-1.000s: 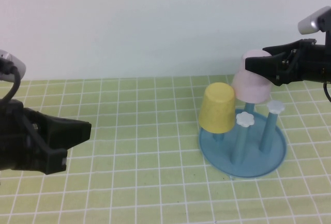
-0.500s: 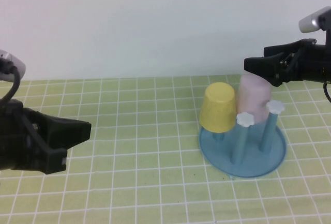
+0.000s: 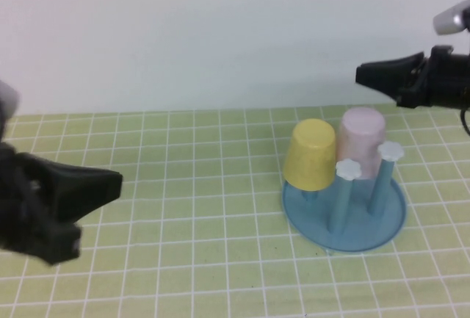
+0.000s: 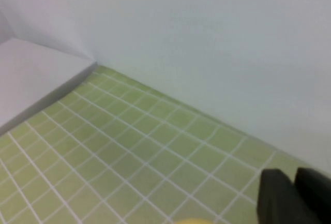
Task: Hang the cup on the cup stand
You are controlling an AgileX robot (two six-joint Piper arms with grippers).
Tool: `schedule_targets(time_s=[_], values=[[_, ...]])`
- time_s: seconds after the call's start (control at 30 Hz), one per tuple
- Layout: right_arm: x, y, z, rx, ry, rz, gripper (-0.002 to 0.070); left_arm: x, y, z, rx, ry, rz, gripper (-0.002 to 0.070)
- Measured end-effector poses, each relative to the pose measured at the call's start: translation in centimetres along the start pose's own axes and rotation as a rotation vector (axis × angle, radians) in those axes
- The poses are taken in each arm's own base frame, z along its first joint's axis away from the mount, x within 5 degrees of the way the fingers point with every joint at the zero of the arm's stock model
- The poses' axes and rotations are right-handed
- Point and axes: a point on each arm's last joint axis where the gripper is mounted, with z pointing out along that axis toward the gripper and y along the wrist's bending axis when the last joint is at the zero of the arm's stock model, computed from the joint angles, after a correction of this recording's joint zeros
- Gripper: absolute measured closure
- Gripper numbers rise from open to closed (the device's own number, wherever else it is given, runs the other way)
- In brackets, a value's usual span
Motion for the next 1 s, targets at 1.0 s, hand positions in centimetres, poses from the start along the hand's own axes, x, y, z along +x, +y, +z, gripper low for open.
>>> schedule_targets(time_s=[1.0], values=[[1.8, 23.3, -18.8, 0.209, -0.219, -0.537, 0.0671, 11.9, 1.2, -1.8, -0.447, -0.318, -0.104, 0.0675]])
